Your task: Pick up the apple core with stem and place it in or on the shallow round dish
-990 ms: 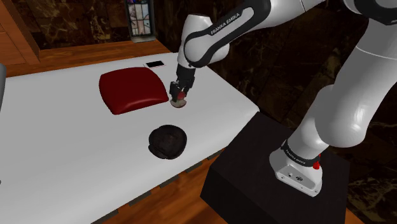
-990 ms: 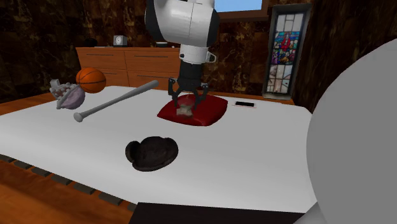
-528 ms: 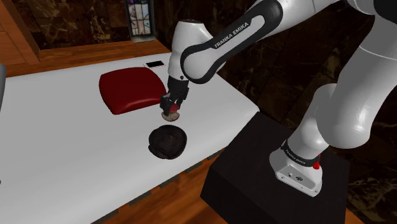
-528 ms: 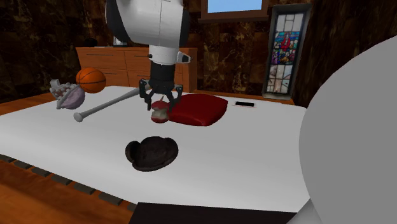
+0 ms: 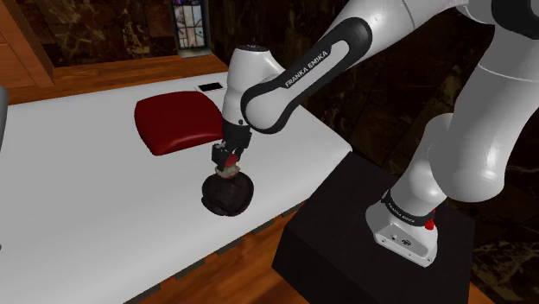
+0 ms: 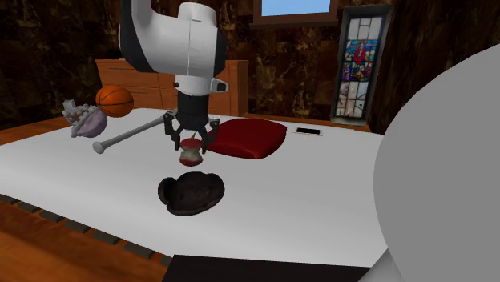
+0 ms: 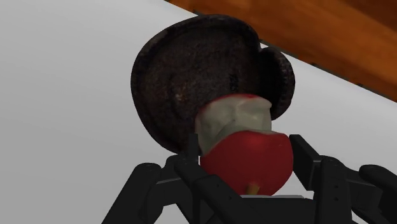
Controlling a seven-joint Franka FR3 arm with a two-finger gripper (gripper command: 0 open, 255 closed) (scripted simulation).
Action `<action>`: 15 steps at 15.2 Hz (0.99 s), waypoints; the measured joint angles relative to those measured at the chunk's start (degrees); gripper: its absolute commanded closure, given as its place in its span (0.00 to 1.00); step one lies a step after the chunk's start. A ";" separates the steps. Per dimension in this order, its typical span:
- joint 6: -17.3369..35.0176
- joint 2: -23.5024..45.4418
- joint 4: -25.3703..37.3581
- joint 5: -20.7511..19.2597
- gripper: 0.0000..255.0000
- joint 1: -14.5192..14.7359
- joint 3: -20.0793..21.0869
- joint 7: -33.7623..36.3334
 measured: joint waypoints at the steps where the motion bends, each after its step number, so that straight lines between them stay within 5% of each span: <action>1: 0.60 0.61 0.00 0.04 1.00 -0.03 -0.01 -0.17; 14: 5.81 5.24 -0.58 0.41 1.00 0.08 0.10 -1.01; 15: 5.81 5.25 -0.58 0.41 0.00 0.08 0.10 -1.01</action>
